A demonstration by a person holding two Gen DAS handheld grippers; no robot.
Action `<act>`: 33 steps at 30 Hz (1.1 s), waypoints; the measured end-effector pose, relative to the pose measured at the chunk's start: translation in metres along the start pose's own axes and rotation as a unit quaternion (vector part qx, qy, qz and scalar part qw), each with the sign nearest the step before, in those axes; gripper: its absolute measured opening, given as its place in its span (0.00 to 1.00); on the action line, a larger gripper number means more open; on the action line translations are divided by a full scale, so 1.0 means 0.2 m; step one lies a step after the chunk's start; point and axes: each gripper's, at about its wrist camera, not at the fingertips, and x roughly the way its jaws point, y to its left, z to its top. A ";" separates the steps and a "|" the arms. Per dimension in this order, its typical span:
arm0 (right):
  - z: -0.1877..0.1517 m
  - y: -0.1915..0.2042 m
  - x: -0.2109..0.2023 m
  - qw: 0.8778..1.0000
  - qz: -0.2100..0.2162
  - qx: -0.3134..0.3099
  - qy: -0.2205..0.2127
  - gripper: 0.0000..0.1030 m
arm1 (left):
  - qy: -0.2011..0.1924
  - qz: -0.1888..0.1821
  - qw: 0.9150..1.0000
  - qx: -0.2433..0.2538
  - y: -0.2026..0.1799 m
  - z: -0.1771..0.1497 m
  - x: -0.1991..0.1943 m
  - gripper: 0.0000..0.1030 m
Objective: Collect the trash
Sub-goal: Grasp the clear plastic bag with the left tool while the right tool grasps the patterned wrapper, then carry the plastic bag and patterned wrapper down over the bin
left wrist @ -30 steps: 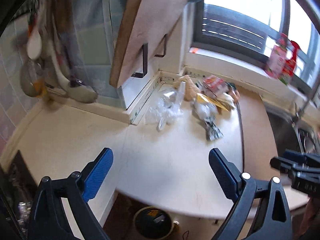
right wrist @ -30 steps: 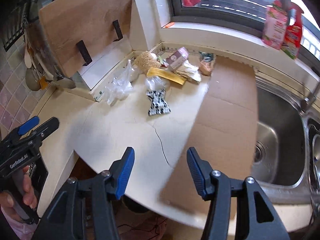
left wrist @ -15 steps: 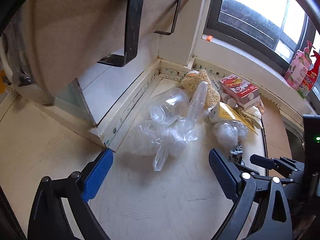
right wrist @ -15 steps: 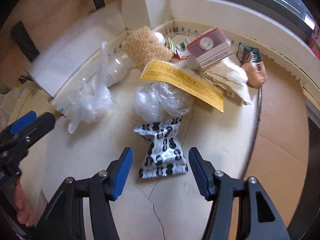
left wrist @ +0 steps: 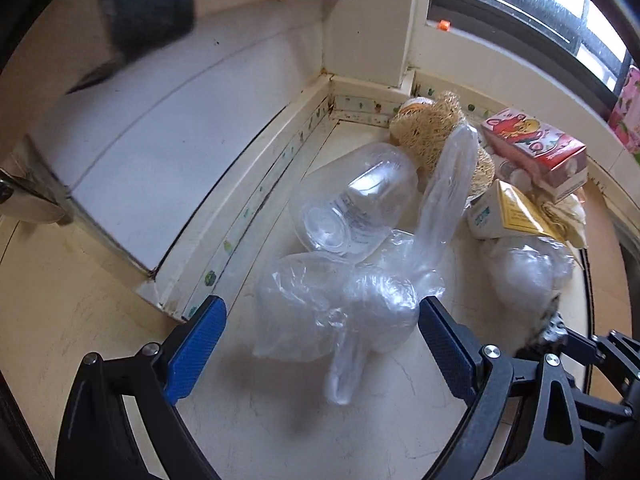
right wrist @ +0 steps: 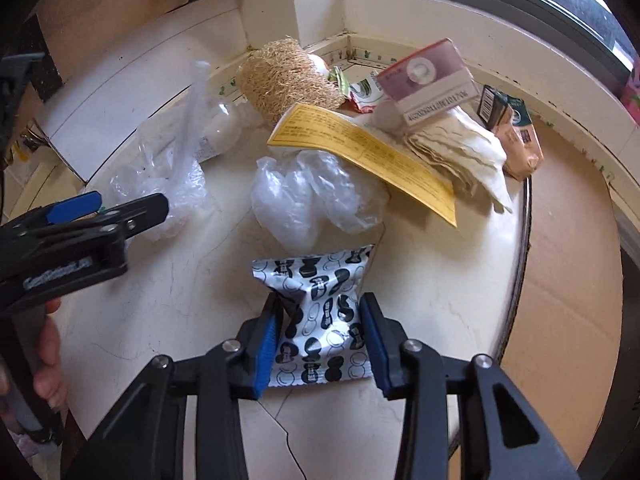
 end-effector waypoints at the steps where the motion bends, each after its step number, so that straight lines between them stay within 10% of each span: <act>1: -0.01 -0.01 -0.01 1.000 0.003 0.006 0.001 0.38 | 0.002 0.001 1.000 0.002 -0.01 0.01 0.02 0.93; 8: -0.06 -0.08 -0.06 1.000 0.004 0.021 0.006 0.38 | -0.006 0.006 1.000 0.008 -0.05 0.02 0.08 0.89; 14: -0.07 -0.10 -0.06 0.999 0.008 0.036 0.011 0.37 | 0.012 -0.029 0.999 0.009 -0.06 0.00 0.07 0.45; 33: -0.31 -0.07 -0.42 0.997 0.026 0.069 -0.017 0.36 | -0.011 -0.070 0.997 0.009 -0.06 -0.35 -0.54 0.38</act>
